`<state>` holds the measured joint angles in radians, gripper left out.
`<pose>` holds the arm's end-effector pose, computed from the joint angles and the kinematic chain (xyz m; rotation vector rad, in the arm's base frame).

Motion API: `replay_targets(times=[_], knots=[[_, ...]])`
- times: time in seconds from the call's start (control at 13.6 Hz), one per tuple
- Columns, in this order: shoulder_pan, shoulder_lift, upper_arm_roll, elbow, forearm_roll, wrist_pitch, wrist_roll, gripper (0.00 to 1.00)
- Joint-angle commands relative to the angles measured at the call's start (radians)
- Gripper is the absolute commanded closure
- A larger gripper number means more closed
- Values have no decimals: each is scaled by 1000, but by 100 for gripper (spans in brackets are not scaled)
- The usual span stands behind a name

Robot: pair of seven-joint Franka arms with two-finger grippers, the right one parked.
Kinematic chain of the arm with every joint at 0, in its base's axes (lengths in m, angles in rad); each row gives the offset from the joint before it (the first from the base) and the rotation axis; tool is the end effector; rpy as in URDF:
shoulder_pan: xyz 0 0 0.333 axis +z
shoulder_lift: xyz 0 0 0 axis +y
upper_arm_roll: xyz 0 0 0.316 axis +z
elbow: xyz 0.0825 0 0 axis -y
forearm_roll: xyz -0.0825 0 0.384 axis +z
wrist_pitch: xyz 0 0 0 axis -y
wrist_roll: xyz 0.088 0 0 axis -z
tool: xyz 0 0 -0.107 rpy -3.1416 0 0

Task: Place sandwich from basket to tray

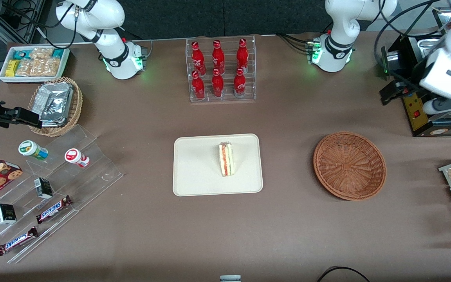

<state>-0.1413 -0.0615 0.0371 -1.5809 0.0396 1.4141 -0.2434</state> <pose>0.5162 -0.0486 0.6400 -3.0753 -0.2205 0.1502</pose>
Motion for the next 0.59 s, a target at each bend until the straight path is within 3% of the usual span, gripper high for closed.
replay_targets(times=[0.0, 0.51], knots=[[61, -76, -14, -72, -21, 6, 103, 0], [88, -70, -16, -60, -24, 11, 156, 0]])
